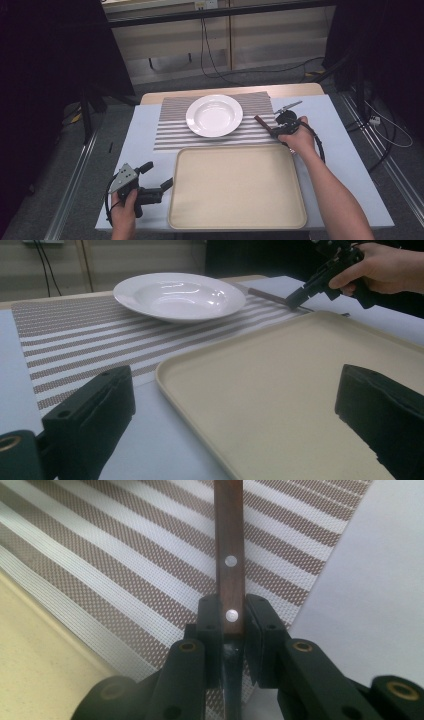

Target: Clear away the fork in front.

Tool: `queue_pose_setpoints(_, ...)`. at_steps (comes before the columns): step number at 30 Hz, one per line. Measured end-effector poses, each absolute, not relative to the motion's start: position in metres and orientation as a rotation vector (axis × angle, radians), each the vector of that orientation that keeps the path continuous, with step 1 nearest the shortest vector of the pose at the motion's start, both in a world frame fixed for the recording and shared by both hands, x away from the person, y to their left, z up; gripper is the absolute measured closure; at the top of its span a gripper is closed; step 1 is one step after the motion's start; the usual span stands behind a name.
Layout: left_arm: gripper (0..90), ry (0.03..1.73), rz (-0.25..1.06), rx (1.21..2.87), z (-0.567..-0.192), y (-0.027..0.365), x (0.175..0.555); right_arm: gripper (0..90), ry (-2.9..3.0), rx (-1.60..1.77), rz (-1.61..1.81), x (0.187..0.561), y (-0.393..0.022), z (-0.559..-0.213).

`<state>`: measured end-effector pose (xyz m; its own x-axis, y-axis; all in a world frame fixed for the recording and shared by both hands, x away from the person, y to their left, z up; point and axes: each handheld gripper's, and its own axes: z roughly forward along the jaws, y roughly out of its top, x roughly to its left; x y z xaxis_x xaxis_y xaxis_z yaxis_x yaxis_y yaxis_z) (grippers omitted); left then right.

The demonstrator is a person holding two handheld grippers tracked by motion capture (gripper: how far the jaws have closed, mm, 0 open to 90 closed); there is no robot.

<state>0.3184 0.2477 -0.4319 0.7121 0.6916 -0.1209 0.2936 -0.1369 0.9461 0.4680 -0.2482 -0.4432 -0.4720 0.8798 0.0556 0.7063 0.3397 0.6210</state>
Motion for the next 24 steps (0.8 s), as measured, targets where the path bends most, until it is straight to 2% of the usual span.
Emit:
queue_pose_setpoints(12, 2.9, 0.781, 0.409, 1.733, -0.432, 0.244, 0.318, 78.4, 2.109, 1.430, 1.163, 0.453, -0.281, -0.424)
queue_pose_setpoints(24, 3.0, 0.783, 0.409, 1.733, -0.431, 0.242, 0.318, 78.3, 1.997, 1.345, 1.365, 0.432, -0.292, -0.402)
